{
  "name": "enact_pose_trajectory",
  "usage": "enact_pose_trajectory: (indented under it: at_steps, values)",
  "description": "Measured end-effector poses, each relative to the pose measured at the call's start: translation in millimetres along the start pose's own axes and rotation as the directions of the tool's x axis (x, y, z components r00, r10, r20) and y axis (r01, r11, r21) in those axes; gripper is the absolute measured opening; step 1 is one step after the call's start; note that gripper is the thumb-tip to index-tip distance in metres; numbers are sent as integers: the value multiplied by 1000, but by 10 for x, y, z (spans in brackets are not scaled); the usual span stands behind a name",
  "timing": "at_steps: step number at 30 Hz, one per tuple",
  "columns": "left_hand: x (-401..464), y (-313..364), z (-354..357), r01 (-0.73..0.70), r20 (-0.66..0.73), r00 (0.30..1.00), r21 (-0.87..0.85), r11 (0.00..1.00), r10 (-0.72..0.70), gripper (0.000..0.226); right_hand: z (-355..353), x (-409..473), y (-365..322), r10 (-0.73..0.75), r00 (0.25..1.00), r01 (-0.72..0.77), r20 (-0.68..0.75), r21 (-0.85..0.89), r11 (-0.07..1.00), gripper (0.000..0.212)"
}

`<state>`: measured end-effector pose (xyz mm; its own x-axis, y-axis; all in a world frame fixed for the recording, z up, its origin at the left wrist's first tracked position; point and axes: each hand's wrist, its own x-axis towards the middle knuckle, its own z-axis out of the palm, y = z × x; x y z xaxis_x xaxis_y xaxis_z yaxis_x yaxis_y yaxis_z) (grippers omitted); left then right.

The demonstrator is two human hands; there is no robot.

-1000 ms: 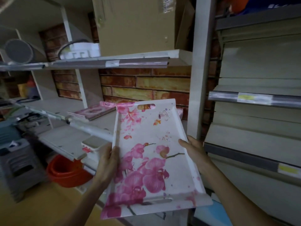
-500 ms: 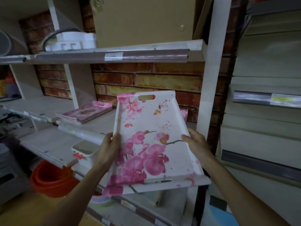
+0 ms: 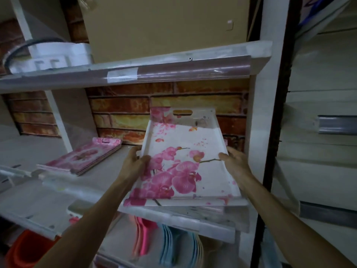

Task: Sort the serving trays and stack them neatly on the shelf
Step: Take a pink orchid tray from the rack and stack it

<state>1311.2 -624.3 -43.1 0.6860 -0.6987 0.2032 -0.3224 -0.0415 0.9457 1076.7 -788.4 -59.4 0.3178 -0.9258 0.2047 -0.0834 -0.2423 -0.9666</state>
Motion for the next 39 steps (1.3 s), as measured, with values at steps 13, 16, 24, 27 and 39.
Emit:
enact_pose_trajectory:
  at_steps: [13,16,24,27,39]
  values:
    - [954,-564,286,-51,151,988,83,995,38,35,302,380,363,36,988,-67,-149,-213,975,32]
    - [1066,-699,379,-59,184,982,125,990,35,34,301,385,467,85,981,-126,-174,-236,964,32]
    - [1236,-896,508,-111,233,971,237,965,55,30,337,373,680,119,973,-177,-198,-305,936,28]
    - [1268,-968,530,-120,252,967,280,952,48,28,359,391,744,114,972,-183,-207,-352,918,26]
    - [1338,-1103,549,-169,271,961,393,904,62,35,424,424,861,74,979,-158,-189,-479,864,16]
